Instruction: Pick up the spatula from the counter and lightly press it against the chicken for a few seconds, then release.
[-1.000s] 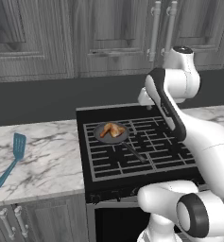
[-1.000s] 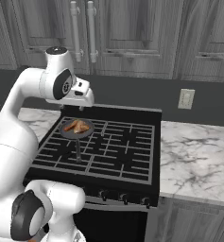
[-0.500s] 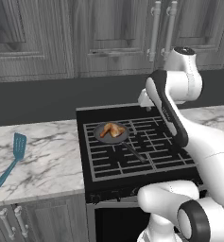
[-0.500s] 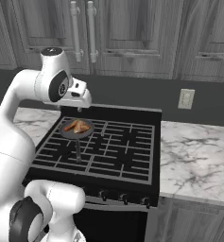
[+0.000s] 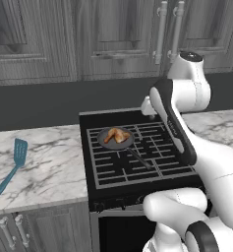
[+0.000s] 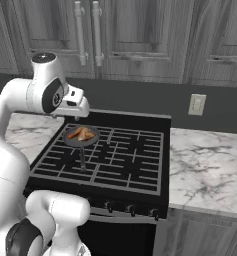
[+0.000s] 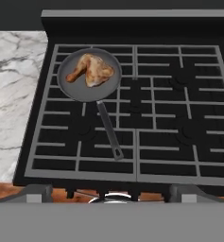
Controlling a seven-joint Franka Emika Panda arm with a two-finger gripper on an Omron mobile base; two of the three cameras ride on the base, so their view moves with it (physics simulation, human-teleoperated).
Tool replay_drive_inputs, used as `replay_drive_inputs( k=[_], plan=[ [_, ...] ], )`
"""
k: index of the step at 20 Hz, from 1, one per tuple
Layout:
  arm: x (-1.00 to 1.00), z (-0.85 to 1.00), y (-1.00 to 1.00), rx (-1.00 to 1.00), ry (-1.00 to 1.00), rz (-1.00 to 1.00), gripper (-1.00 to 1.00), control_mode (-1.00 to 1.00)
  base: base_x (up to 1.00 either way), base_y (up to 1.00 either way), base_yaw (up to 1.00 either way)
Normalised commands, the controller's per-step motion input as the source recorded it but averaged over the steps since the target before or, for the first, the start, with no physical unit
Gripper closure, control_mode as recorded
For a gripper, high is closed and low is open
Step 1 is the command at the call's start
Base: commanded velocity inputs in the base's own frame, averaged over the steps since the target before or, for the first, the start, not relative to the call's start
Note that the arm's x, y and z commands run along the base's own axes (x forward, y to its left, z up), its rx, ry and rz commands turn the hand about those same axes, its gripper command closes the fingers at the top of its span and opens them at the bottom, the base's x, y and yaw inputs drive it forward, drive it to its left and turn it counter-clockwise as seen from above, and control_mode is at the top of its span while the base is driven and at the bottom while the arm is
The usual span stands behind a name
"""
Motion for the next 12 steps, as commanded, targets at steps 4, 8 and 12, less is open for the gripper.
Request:
replay_drive_inputs(
  k=[4, 8, 12],
  plan=[
    [-0.24, 0.00, 0.21, 0.00, -0.02, 0.00, -1.00, -1.00, 0.00, 0.00, 0.00],
    [-0.23, 0.00, 0.22, 0.00, 0.00, 0.00, -1.00, -1.00, 0.00, 0.00, 0.00],
    [-0.18, 0.00, 0.30, 0.00, 0.00, -0.01, -1.00, -1.00, 0.00, 0.00, 0.00]
  ],
)
